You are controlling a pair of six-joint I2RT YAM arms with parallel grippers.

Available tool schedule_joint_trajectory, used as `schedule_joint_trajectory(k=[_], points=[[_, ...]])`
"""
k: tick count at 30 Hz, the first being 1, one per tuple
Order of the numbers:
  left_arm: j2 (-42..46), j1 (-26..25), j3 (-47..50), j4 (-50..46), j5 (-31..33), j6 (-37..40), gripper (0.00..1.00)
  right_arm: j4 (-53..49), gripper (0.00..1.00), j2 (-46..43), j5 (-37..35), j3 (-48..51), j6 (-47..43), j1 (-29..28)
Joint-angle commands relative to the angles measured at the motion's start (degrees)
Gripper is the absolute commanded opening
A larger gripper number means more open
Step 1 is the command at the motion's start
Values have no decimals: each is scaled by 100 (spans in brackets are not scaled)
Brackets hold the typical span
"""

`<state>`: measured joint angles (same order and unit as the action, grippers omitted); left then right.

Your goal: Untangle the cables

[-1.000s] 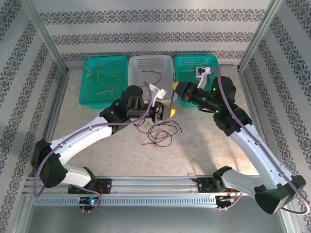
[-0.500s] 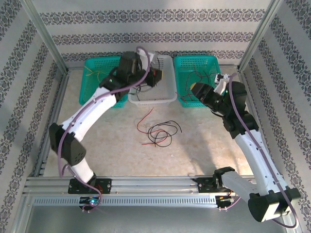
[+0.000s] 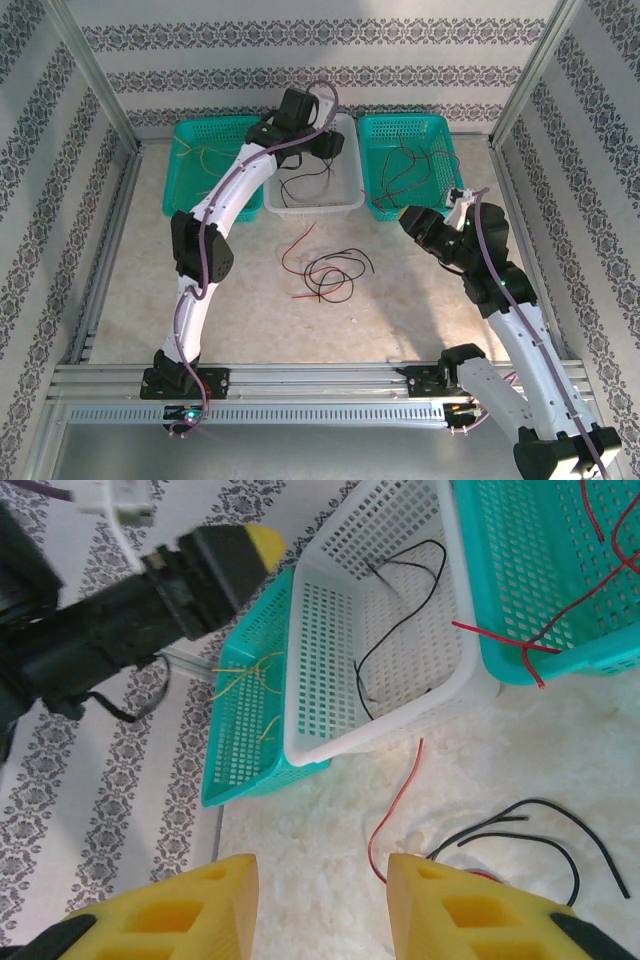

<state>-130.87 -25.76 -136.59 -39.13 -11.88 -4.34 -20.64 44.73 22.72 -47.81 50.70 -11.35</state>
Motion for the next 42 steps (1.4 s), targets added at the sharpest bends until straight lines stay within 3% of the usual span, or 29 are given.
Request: schedule_joint_trajectory(k=[1,3,4,9,15,24,32,42], points=[[156,47,24,-411,60,-166,61,-149,39,21,-20,156,-5,11],[435,27,401,-267,-87,-305,65,-206,39,106,22,176,-77,-33],[679,-3,734,-91,-144,-351,74,-285,40,181,9,178,-141,-81],[2219,-136,2555,786,-109,-441,79,-876,44,694,-501,132,-651,-703],[4027,-143,4759,1211,-243,-927,73,-1082,48,1640,-1483,161,-1092,-1877],[5885,-132,6943,1405,-534,-1650,64,-986,52,3442,-1920,-264,-1161,-2687],[6253,-132,7655,1760,-811,-1912,64,-669,48,3959,-2197,-20,36,-2784],[6155,-147,7756,1977,-1143,-1976,63,13,43,4361,-1729,269,635,-2823]])
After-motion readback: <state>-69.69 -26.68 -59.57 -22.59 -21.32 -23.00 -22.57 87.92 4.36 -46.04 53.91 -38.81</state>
